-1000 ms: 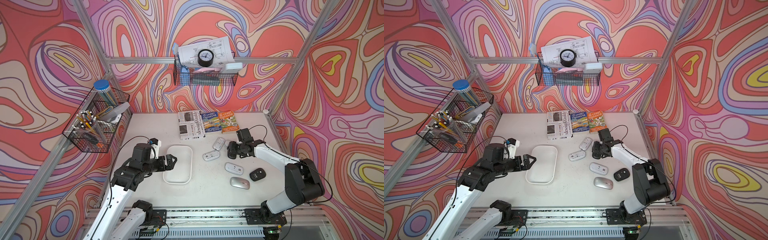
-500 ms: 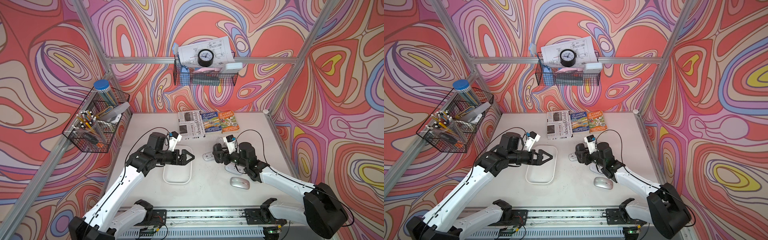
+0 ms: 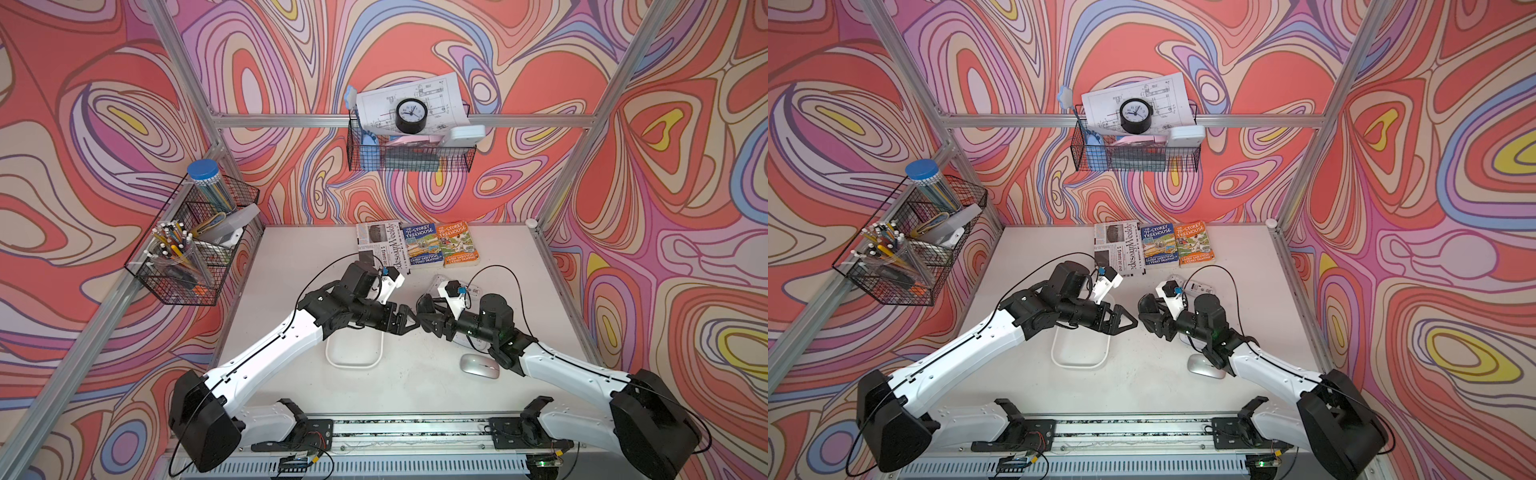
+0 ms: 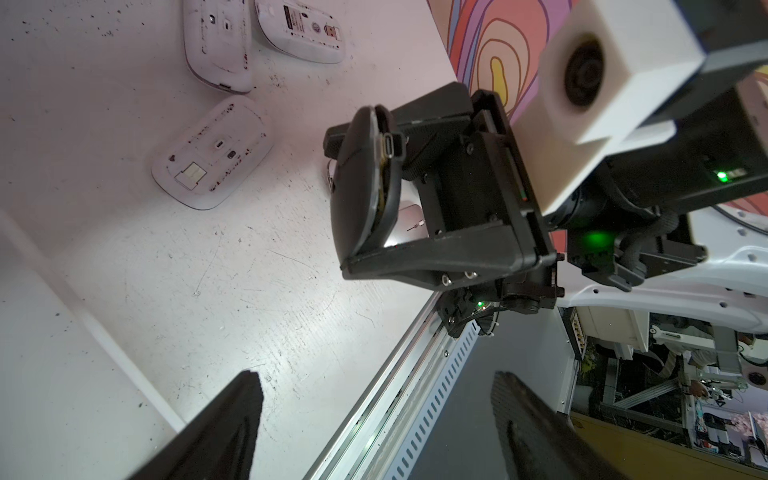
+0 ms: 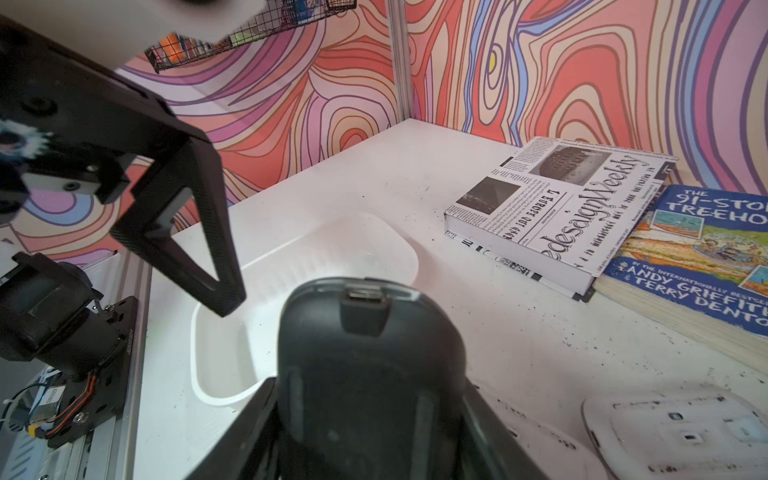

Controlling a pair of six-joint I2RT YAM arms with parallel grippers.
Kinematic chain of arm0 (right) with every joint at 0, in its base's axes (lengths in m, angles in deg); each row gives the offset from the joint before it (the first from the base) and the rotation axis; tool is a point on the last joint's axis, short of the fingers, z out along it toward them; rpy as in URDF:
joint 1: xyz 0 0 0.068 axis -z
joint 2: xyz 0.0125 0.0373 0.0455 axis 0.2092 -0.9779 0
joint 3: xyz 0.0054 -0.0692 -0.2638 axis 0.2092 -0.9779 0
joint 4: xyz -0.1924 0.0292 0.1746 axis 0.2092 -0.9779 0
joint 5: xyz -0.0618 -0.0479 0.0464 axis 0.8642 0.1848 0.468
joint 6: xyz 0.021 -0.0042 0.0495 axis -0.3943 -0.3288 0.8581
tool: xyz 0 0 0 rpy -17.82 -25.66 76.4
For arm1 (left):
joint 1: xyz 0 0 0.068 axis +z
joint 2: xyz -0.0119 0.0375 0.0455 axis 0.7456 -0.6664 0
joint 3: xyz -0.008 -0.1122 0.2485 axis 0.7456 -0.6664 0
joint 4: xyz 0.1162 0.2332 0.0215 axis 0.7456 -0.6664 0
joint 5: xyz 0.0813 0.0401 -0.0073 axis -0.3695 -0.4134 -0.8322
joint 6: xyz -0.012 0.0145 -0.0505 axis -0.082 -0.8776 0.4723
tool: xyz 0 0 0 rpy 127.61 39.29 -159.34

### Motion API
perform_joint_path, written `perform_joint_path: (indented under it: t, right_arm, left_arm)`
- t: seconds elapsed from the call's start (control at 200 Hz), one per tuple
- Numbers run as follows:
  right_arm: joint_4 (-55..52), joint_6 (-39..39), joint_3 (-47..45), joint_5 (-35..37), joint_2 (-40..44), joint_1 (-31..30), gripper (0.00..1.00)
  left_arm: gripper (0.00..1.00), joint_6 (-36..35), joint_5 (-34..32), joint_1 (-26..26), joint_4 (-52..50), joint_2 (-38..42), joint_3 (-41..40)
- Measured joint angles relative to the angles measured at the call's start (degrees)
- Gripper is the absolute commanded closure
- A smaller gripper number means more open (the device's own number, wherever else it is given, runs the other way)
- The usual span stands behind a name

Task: Put the mouse in the storage box
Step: Pick up the mouse from the center of the board.

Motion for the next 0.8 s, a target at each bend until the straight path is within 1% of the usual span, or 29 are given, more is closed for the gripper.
perform_joint_path:
  t: [0.125, 0.275, 0.651, 0.801]
  right_arm:
    - [0.0, -0.46, 0.0, -0.55, -0.02, -0.28, 0.49]
    - [-0.09, -0.81, 0.0, -1.29, -0.02, -0.55, 0.49]
    - [-0.79, -1.2, 0.07, -2.36, -0.5, -0.96, 0.5]
    - [-1.16, -1.36, 0.13, -2.6, -0.79, -1.11, 0.5]
  left_arm:
    - [0.18, 0.07, -0.37, -0.57, 1.75, -2.03, 1.16]
    - [0.24, 0.22, -0.68, -1.33, 3.06, -5.18, 3.61]
    - [0.46, 0.22, -2.16, -2.45, 3.96, -12.13, 6.8]
    - [0.6, 0.2, -2.82, -2.99, 3.93, -13.55, 8.61]
